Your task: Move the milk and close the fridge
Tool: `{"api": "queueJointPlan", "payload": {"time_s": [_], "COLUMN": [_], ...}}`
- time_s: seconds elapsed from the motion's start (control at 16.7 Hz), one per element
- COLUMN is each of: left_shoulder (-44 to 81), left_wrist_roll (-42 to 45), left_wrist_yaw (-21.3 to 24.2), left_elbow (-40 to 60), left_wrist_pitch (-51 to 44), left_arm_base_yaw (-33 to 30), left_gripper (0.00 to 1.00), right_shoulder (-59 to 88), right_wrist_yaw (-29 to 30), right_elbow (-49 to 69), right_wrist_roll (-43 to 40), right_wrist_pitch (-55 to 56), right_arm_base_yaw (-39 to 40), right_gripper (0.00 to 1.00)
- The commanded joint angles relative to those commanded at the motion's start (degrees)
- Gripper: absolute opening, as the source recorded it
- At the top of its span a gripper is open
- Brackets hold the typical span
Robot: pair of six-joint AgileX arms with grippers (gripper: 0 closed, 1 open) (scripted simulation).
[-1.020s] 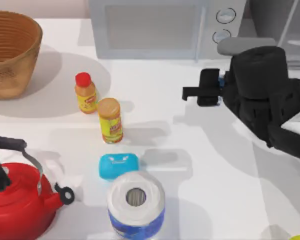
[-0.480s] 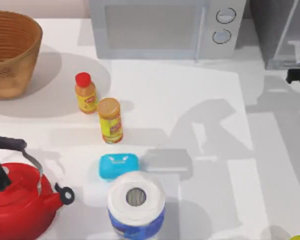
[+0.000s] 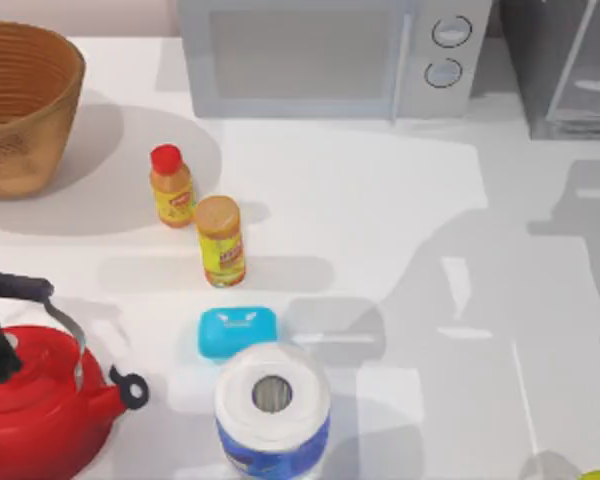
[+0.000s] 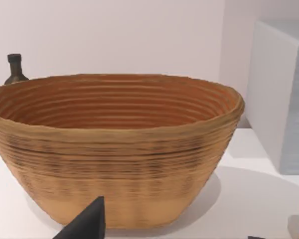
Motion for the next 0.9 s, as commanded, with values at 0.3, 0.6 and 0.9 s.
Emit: {"api": "queueJointPlan", "payload": {"time_s": [0.3,0.6,0.9], "left_shoulder": [0.0,0.0,0.0], "left_wrist_roll": [0.0,0.0,0.0], "left_wrist_yaw": [0.0,0.0,0.0], "left_elbow": [0.0,0.0,0.0], "left_wrist_pitch": [0.0,0.0,0.0], "left_arm_base_yaw": [0.0,0.0,0.0], "left_gripper": [1.0,1.0,1.0], "right_shoulder": [5.5,18.1,30.2], "right_wrist_yaw": [-0.8,-3.4,-6.6], "right_elbow": [6.4,27.3,52.8], "right_wrist_roll": [-0.6,-2.2,-4.1], "right_wrist_pitch": [-5.9,-24.3,-47.9], "right_arm_base_yaw": [-1.4,-4.7,-8.4], "right_gripper": [0.0,0.0,0.0]}}
